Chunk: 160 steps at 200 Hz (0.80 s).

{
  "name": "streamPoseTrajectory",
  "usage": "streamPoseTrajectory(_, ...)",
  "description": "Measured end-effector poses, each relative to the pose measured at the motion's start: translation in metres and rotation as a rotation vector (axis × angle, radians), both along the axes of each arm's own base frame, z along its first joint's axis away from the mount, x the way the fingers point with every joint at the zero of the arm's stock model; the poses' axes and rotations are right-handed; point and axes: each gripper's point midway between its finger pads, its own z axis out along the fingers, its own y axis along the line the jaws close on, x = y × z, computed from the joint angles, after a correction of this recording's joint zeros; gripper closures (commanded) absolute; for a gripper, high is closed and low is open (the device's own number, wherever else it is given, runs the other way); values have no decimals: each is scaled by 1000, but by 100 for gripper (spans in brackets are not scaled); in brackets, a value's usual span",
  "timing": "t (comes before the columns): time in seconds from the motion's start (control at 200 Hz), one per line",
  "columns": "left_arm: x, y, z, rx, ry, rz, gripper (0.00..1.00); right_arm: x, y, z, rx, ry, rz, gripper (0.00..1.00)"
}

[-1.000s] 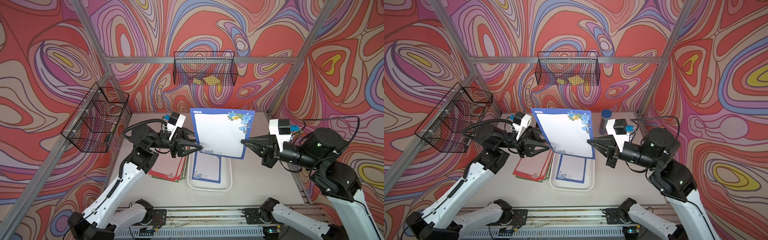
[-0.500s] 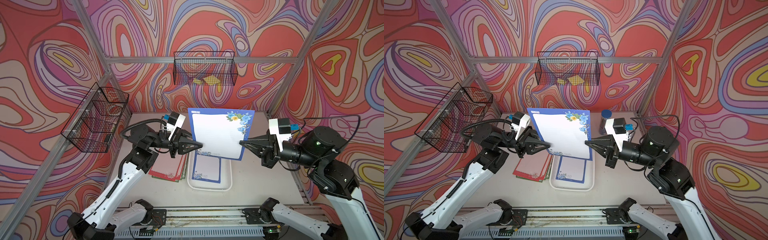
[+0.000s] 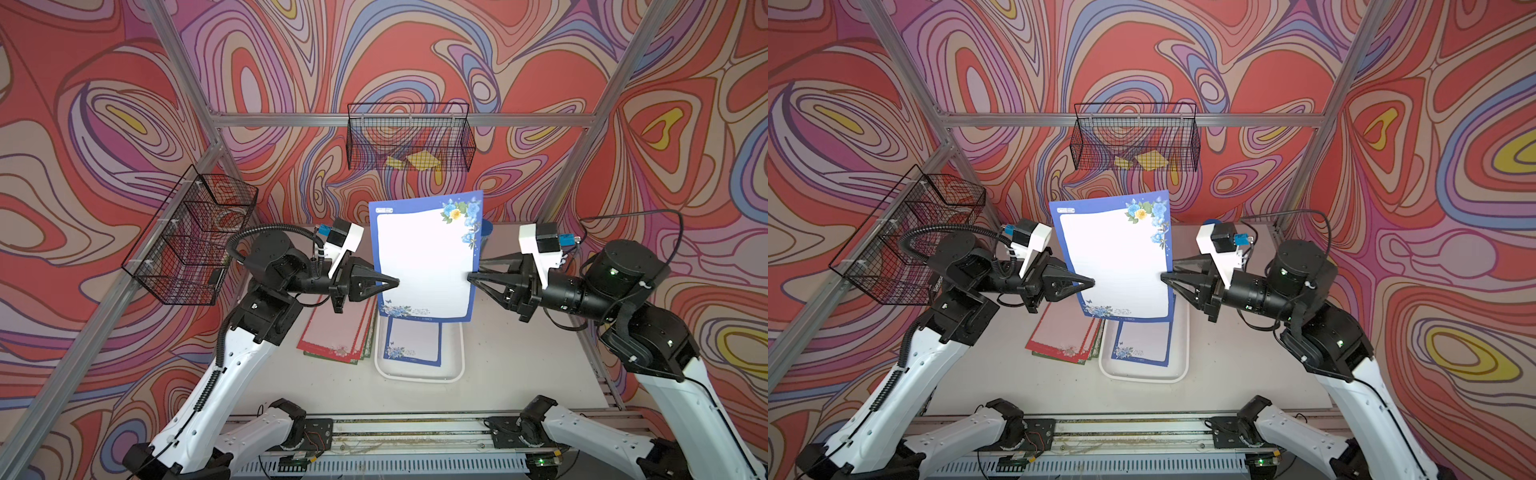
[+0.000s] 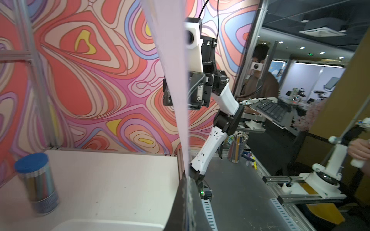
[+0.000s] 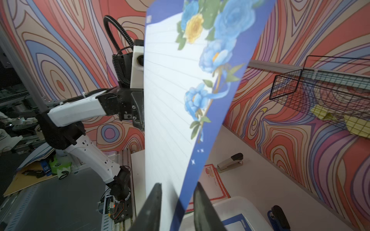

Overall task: Take out the stationery paper from the storage box
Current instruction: Place the stationery paper at the center of the board.

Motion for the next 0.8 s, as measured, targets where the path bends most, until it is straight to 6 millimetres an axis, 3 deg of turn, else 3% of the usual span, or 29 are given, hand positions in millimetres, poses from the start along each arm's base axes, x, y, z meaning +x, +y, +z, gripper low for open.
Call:
streamPoseTrajectory(0.175,32,16,-18,132,54,228,100,34,-12,3,-9,-1,-187,19)
streamPoseTrajectory(0.345,65,32,-65,367,172,411,100,55,-21,12,-12,-9,-300,19)
streamPoseTrajectory(0.486,89,59,-112,582,293,567,100,67,-22,7,-31,4,-347,19)
streamPoseTrajectory(0.631,101,94,-150,772,386,708,100,81,-23,-5,-70,28,-398,19)
streamPoseTrajectory(0.801,108,120,-182,962,459,799,100,96,-22,-22,-132,62,-435,19)
